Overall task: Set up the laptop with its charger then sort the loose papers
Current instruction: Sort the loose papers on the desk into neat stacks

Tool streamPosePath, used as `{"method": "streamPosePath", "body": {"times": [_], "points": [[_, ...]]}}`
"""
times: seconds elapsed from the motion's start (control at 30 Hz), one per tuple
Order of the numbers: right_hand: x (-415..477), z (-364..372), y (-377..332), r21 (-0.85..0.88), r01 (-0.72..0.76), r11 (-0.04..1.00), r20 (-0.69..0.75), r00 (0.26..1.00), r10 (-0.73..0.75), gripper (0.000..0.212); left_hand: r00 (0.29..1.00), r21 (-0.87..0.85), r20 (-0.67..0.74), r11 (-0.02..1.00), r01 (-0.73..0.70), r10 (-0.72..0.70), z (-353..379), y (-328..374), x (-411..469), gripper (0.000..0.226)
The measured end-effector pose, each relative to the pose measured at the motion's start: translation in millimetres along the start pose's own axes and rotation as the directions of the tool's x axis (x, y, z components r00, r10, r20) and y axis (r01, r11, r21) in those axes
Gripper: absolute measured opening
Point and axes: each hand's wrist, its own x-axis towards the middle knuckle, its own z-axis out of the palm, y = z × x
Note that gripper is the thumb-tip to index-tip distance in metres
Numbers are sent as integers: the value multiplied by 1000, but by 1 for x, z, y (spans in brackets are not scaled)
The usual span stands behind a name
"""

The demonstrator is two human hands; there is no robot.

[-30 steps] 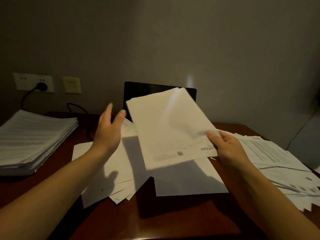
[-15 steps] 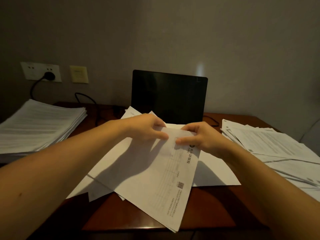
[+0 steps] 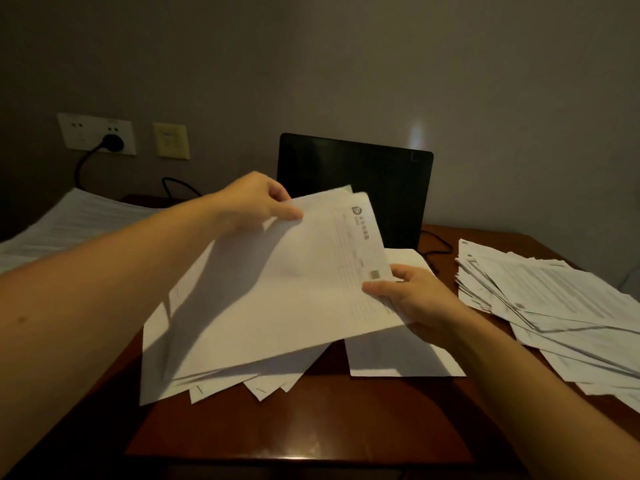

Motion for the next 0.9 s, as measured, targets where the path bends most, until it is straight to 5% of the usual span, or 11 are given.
{"method": "streamPosePath", "body": {"times": [0.07, 0.2, 0.3, 0.5, 0.63, 0.8, 0.9], "points": [[2, 10, 6, -75, -55, 996, -43, 998, 51, 21, 998, 62, 36, 997, 42, -45, 7, -15, 4, 19], [5, 28, 21, -497, -133, 858, -173, 984, 53, 39, 973, 355, 160, 930, 100, -166, 40, -55, 4, 28], [6, 29, 22, -609, -133, 782, -177, 984, 30, 53, 970, 360, 169, 927, 106, -177, 52, -67, 3, 41], [11, 28, 24, -611, -123, 782, -179, 984, 15, 78, 967, 217, 134, 958, 185, -217, 50, -62, 10, 35], [11, 26, 27, -614, -106, 782, -172, 985, -2, 81, 939, 162, 128, 941, 299, -320, 44, -64, 10, 70], [10, 26, 29, -563, -72, 823, -179, 983, -36, 83, 923, 54, 223, 950, 309, -313, 32, -68, 4, 29], [12, 23, 34, -512, -54, 857, -198, 979, -56, 85, 922, 38, 274, 960, 276, -275, 21, -69, -5, 28]]}}
